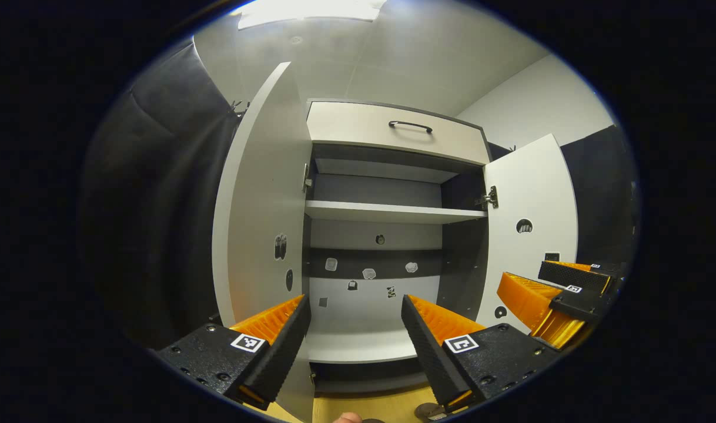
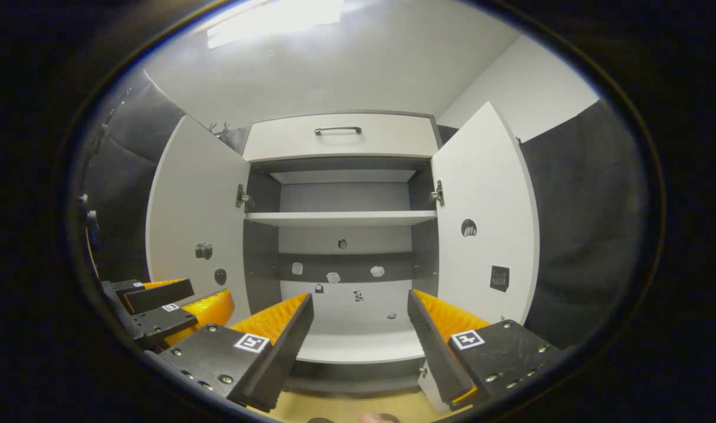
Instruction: Grab one shoe with the right hand and put it into the shoe cabinet, grab the other shoe with the left hand and put it into the shoe cabinet; then close the right door with the right hand and the left door with the left hand.
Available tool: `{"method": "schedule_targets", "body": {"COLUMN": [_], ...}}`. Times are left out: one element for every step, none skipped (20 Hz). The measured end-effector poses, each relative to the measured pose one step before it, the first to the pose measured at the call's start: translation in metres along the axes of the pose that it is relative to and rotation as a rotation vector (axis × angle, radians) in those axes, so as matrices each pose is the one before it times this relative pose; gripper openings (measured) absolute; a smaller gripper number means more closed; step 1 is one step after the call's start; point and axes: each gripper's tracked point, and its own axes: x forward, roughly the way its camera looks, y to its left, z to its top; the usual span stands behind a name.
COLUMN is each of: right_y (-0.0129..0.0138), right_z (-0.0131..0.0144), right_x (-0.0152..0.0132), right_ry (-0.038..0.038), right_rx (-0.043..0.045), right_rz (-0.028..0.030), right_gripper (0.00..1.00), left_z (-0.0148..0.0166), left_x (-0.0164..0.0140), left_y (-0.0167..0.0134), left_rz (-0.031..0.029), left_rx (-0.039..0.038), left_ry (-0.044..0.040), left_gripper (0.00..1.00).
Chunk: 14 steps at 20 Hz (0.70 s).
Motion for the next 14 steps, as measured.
{"method": "schedule_targets", "body": {"right_y": [-0.00225,-0.00330,-0.00413,-0.00363,-0.00363,-0.00311,-0.00126,-0.00023,0.00140,0.00050,0.00086,0.00268,0.00233,0.00103], "right_z": [-0.00198,-0.00575,-0.00727,-0.01084,-0.01398,-0.01777,-0.01812,-0.01862,-0.01837,-0.01961,-0.02058,-0.02232,-0.02276,-0.02069], "right_x": [0.00059,0.00026,0.00125,0.00142,0.00140,0.00171,0.00168,0.00102,0.00094,0.00105,0.00123,0.00130,0.00108,0.00266], "right_ry": [0.00204,0.00542,0.01038,0.01577,0.02161,0.02512,0.02729,0.02673,0.02492,0.02723,0.02899,0.03706,0.03872,0.03394], "right_rx": [-0.01123,-0.00856,-0.00854,-0.01282,-0.01694,-0.01747,-0.01355,-0.00918,-0.00913,-0.00775,-0.00512,-0.00118,0.00219,0.00097], "right_rz": [-0.00094,-0.00092,-0.00346,-0.00352,-0.00260,-0.00493,-0.00327,0.00138,0.00377,0.00269,0.00568,0.01023,0.00879,0.00573], "right_gripper": [0.96,0.96,0.96,0.97,0.96,0.97,0.97,0.97,0.95,0.97,0.97,0.97,0.99,0.97], "left_z": [-0.00001,-0.00079,-0.00128,-0.00034,-0.00005,-0.00031,-0.00034,-0.00039,-0.00079,-0.00005,-0.00034,-0.00024,-0.00013,-0.00051], "left_x": [-0.00054,0.00058,0.00018,-0.00041,-0.00086,-0.00124,0.00017,-0.00015,-0.00062,0.00001,0.00039,-0.00022,-0.00017,-0.00047], "left_y": [0.00118,0.00156,0.00185,0.00198,0.00285,0.00201,0.00212,0.00110,0.00211,0.00222,0.00190,0.00154,0.00158,0.00154], "left_rz": [0.00556,0.00789,0.00744,0.00686,0.00704,0.00563,0.00461,0.00434,0.00623,0.00570,0.00411,0.00455,0.00298,0.00378], "left_rx": [0.00348,0.00527,0.00519,0.00213,-0.00017,-0.00150,-0.00167,-0.00174,-0.00094,-0.00047,0.00016,0.00013,-0.00021,-0.00067], "left_ry": [-0.00101,0.00205,0.00114,-0.00029,0.00000,0.00166,0.00193,0.00095,0.00165,-0.00089,0.00161,-0.00028,0.00092,-0.00042], "left_gripper": [0.95,0.95,0.95,0.95,0.95,0.95,0.95,0.95,0.95,0.91,0.95,0.95,0.91,0.91]}}
